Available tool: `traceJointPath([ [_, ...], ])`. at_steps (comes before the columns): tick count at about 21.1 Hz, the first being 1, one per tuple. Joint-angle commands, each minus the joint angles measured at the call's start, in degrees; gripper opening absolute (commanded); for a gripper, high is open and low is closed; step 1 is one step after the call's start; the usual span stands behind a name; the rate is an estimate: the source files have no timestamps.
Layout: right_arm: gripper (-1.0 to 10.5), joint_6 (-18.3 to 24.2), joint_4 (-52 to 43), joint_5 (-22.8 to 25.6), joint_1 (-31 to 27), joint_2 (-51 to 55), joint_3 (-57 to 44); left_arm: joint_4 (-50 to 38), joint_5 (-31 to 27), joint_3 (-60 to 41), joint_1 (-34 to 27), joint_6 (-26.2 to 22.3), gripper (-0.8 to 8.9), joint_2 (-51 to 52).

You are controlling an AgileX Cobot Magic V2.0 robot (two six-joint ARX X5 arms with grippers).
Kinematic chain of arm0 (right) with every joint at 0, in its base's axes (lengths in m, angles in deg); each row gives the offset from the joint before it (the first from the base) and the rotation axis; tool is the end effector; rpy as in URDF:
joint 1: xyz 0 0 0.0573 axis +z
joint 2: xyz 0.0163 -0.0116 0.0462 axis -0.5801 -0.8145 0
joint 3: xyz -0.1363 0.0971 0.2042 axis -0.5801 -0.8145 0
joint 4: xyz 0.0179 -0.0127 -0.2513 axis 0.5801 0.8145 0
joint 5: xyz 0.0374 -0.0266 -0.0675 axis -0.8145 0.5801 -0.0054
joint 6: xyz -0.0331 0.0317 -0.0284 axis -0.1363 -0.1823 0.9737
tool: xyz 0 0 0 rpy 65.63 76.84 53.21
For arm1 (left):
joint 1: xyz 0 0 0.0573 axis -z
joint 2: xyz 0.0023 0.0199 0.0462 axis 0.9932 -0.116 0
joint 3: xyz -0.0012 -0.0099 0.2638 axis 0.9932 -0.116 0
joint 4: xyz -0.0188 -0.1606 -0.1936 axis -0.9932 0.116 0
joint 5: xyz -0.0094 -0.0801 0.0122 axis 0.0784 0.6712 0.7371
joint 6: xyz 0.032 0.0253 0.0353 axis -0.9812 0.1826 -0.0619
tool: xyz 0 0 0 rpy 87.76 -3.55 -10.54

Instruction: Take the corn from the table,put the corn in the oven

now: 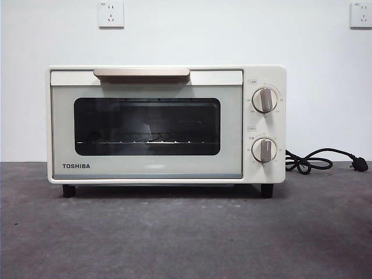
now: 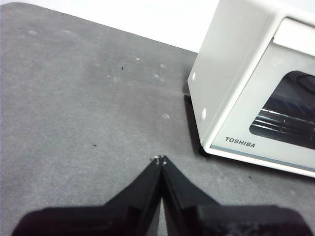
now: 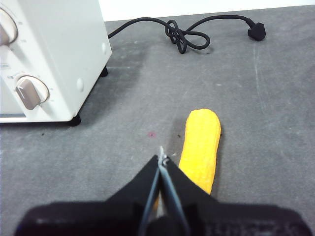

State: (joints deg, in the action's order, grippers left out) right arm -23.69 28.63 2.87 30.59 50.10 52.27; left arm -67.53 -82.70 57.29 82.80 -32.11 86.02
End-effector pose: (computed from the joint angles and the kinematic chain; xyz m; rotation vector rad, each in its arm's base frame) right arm 0.0894 -0.0023 0.1550 0.0486 0.2766 0.0923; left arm 0.0962 0.0000 0.1509 -0.3131 0.2062 0.0056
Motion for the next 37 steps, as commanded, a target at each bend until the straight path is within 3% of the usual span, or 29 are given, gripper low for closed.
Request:
traceJointPath([
  [1,0.0,-1.6,-0.42,0.17,-0.02,0.02,-0.39,-0.66,-0.13,-0.35,0.11,1.31,-0.03,-0.07],
  [4,0.0,-6.62,-0.33,-0.22,-0.02,0.02,-0.39,-0.7,-0.13,-0.35,0.11,1.33,-0.03,-0.07],
  [9,0.0,-24.9,-0.31,-0.17,-0.02,0.02,-0.39,-0.7,-0.09,-0.35,0.11,1.36,-0.03,-0.07],
  [12,0.0,-30.99,-0.37,0.28,-0.02,0.02,-0.37,-0.92,-0.11,-0.35,0.11,1.46,-0.03,-0.07],
  [20,0.0,-32.44,-3.8,6.99,-0.02,0.04,-0.28,-3.56,-0.07,-0.35,0.11,1.88,-0.03,-0.07],
  [32,0.0,-32.13,-6.95,2.58,-0.02,0.02,-0.22,-4.15,11.78,0.37,0.11,5.33,-0.04,-0.07],
  [37,0.0,-33.68,-10.29,0.66,-0.02,-0.04,1.25,-4.15,12.92,5.75,0.11,5.09,-0.04,-1.22],
])
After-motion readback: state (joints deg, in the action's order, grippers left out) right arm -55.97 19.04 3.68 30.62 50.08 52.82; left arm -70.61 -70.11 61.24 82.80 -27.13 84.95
